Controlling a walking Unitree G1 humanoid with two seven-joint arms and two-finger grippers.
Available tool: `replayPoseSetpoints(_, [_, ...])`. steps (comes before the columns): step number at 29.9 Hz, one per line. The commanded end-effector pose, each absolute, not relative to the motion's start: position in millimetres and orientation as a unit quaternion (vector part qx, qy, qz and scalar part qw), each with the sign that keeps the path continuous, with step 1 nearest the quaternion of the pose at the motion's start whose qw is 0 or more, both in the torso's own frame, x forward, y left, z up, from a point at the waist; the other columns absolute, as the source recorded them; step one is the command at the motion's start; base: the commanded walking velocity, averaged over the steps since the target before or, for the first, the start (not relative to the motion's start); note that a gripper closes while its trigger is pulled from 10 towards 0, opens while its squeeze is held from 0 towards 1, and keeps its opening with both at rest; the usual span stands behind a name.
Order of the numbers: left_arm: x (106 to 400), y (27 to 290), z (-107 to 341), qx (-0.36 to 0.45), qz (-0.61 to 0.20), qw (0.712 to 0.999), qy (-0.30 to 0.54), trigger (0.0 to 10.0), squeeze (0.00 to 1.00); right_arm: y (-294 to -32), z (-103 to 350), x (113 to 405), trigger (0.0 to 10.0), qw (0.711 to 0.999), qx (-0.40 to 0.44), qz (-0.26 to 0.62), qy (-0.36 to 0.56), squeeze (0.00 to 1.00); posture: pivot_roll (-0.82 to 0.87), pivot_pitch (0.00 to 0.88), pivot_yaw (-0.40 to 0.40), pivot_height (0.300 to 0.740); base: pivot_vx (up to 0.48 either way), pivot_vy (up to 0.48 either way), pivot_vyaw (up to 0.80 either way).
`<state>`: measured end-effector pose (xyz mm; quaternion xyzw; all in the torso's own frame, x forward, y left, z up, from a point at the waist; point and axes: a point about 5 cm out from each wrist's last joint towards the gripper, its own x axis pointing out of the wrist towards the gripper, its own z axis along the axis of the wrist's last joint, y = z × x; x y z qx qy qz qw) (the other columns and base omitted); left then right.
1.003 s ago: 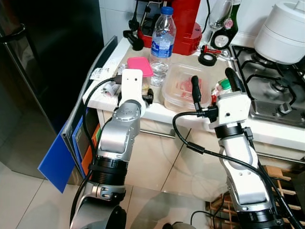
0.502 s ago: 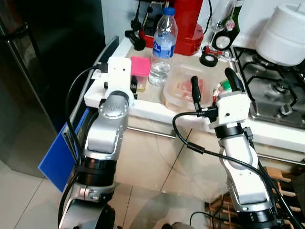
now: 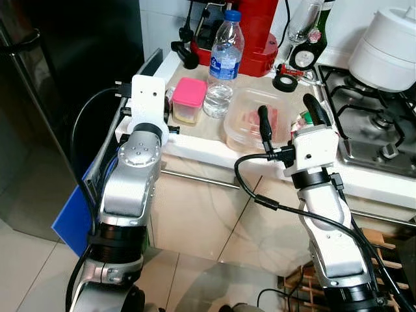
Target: Restocking fridge
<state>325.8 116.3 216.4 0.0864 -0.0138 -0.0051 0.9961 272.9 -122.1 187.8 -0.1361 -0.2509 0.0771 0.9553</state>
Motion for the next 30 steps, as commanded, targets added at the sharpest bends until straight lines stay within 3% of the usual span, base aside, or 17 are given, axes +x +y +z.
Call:
replayPoseSetpoints(1, [321.3, 108.1, 221.8, 0.09, -0.026, 0.995, -0.033, 10.0, 1.0, -122.4, 189.8, 275.2, 10.0, 0.954, -0.135, 0.083, -0.253, 0.0, -0.01, 0.0, -0.112, 0.74, 0.0, 0.0, 0.0])
replayPoseSetpoints(7, [304.7, 104.1, 211.9, 0.067, -0.09, 0.994, -0.011, 10.0, 1.0, -128.0, 187.4, 277.2, 10.0, 0.958, -0.132, 0.076, -0.244, 0.0, -0.01, 0.0, -0.109, 0.74, 0.0, 0.0, 0.0])
replayPoseSetpoints(14, [295.3, 106.5, 198.3, 0.08, -0.105, 0.991, 0.012, 10.0, 1.0, -130.9, 187.1, 279.0, 10.0, 0.958, -0.132, 0.072, -0.244, 0.0, 0.0, 0.0, -0.109, 0.74, 0.0, 0.0, 0.0])
replayPoseSetpoints(22, [300.7, 109.1, 195.6, 0.095, -0.098, 0.991, 0.011, 10.0, 1.0, -119.1, 186.6, 273.7, 10.0, 0.957, -0.094, 0.15, -0.231, 0.0, -0.01, 0.0, -0.111, 0.74, 0.0, 0.0, 0.0])
replayPoseSetpoints(30, [315.7, 97.6, 196.9, 0.083, -0.115, 0.99, 0.013, 10.0, 1.0, -145.0, 186.0, 260.0, 10.0, 0.951, -0.138, 0.174, -0.215, 0.0, -0.04, 0.0, -0.114, 0.74, 0.0, 0.0, 0.0])
